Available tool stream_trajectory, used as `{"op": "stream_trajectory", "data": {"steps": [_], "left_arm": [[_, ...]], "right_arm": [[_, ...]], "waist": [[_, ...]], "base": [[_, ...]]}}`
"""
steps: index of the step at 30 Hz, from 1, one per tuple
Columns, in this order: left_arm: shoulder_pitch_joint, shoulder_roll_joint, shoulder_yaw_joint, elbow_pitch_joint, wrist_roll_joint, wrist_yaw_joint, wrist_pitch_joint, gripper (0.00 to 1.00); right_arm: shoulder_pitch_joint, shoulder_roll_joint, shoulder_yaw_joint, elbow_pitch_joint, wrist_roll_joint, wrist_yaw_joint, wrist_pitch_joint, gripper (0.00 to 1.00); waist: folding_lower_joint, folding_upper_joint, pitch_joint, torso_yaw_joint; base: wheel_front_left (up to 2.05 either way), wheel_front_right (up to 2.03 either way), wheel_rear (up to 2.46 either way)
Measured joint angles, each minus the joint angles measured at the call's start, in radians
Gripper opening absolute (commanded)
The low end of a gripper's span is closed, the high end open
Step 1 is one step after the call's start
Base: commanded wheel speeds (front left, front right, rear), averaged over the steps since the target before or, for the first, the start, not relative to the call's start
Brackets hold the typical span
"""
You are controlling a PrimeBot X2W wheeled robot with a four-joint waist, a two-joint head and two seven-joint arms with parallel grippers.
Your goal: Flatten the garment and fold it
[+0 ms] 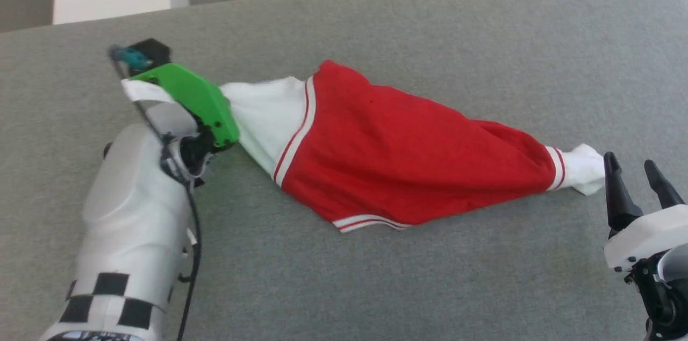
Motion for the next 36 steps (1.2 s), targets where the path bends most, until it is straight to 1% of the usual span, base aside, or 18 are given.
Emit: {"op": "stream_trajectory", "data": {"steps": [3, 4, 6, 10, 13, 16, 17, 18, 20, 22, 23, 24, 25, 27, 30, 32, 34, 36], "left_arm": [[0.043, 0.028, 0.053, -0.053, -0.03, 0.003, -0.05, 0.0], [0.072, 0.043, 0.075, -0.078, -0.041, 0.013, -0.065, 0.0], [0.128, 0.064, 0.11, -0.119, -0.051, 0.04, -0.083, 0.0], [0.275, 0.095, 0.206, -0.202, -0.094, 0.11, -0.103, 0.0], [0.398, 0.091, 0.26, -0.261, -0.128, 0.156, -0.108, 0.0], [0.503, 0.066, 0.277, -0.3, -0.159, 0.173, -0.098, 0.0], [0.524, 0.05, 0.282, -0.321, -0.169, 0.173, -0.104, 0.3], [0.532, 0.038, 0.281, -0.34, -0.174, 0.172, -0.113, 1.0], [0.535, 0.025, 0.274, -0.393, -0.162, 0.162, -0.157, 1.0], [0.535, 0.025, 0.271, -0.442, -0.146, 0.137, -0.226, 1.0], [0.537, 0.024, 0.275, -0.463, -0.142, 0.116, -0.266, 1.0], [0.549, 0.027, 0.276, -0.49, -0.119, 0.077, -0.356, 1.0], [0.564, 0.028, 0.274, -0.498, -0.095, 0.055, -0.412, 1.0], [0.61, 0.035, 0.244, -0.515, -0.039, -0.002, -0.524, 1.0], [0.652, 0.047, 0.188, -0.526, 0.053, -0.06, -0.669, 1.0], [0.66, 0.047, 0.167, -0.532, 0.099, -0.075, -0.719, 1.0], [0.661, 0.047, 0.147, -0.549, 0.146, -0.089, -0.741, 1.0], [0.661, 0.041, 0.126, -0.579, 0.196, -0.111, -0.749, 1.0]], "right_arm": [[0.003, 0.0, -0.002, -0.001, -0.007, 0.0, 0.01, 1.0], [0.008, 0.0, -0.004, -0.002, -0.008, 0.0, 0.015, 1.0], [0.018, 0.0, -0.007, -0.005, -0.013, 0.0, 0.026, 1.0], [0.032, 0.0, 0.004, -0.011, -0.015, 0.0, 0.044, 1.0], [0.033, 0.0, 0.013, -0.015, -0.014, 0.0, 0.054, 1.0], [0.038, 0.0, 0.018, -0.016, -0.014, 0.0, 0.056, 1.0], [0.041, 0.0, 0.021, -0.016, -0.014, 0.0, 0.06, 1.0], [0.044, 0.0, 0.022, -0.016, -0.014, 0.0, 0.064, 1.0], [0.052, 0.0, 0.028, -0.016, -0.015, 0.0, 0.067, 1.0], [0.052, 0.0, 0.035, -0.016, -0.014, 0.0, 0.071, 1.0], [0.052, 0.001, 0.04, -0.016, -0.014, 0.0, 0.077, 1.0], [0.051, 0.0, 0.046, -0.016, -0.015, 0.0, 0.085, 1.0], [0.05, 0.0, 0.052, -0.015, -0.015, 0.0, 0.095, 1.0], [0.043, 0.0, 0.062, -0.012, -0.026, 0.0, 0.128, 1.0], [0.0, 0.001, 0.068, -0.01, -0.064, 0.0, 0.189, 1.0], [-0.047, -0.001, 0.079, -0.004, -0.09, 0.0, 0.237, 1.0], [-0.097, -0.013, 0.113, 0.005, -0.134, 0.0, 0.29, 1.0], [-0.157, -0.03, 0.145, 0.031, -0.145, 0.0, 0.342, 1.0]], "waist": [[0.0, 0.0, -0.027, 0.023], [0.0, 0.0, -0.038, 0.036], [0.0, 0.0, -0.055, 0.057], [0.0, 0.0, -0.091, 0.103], [0.0, 0.0, -0.115, 0.132], [0.0, 0.0, -0.132, 0.157], [0.0, -0.0001, -0.137, 0.166], [-0.0001, 0.0, -0.14, 0.173], [0.0, 0.0, -0.148, 0.186], [0.0, 0.0, -0.155, 0.193], [0.0, 0.0, -0.158, 0.196], [-0.0001, 0.0, -0.161, 0.197], [0.0, 0.0, -0.162, 0.196], [0.0, 0.0, -0.162, 0.196], [0.0, -0.0001, -0.156, 0.203], [-0.0001, 0.0, -0.149, 0.21], [0.0, 0.0, -0.138, 0.219], [0.0, 0.0, -0.123, 0.231]], "base": [[0.0, 0.0, 0.0], [0.0, 0.0, 0.0], [0.0, 0.0, 0.0], [0.0, 0.0, 0.0], [0.0, 0.0, 0.0], [0.0, 0.0, 0.0], [0.0, 0.0, 0.0], [0.0, 0.0, 0.0], [0.0, 0.0, 0.0], [0.0, 0.0, 0.0], [0.0, 0.0, 0.0], [0.0, 0.0, 0.0], [0.0, 0.0, 0.0], [0.0, 0.0, 0.0], [0.0, 0.0, 0.0], [0.0, 0.0, 0.0], [0.0, 0.0, 0.0], [0.0, 0.0, 0.0]]}}
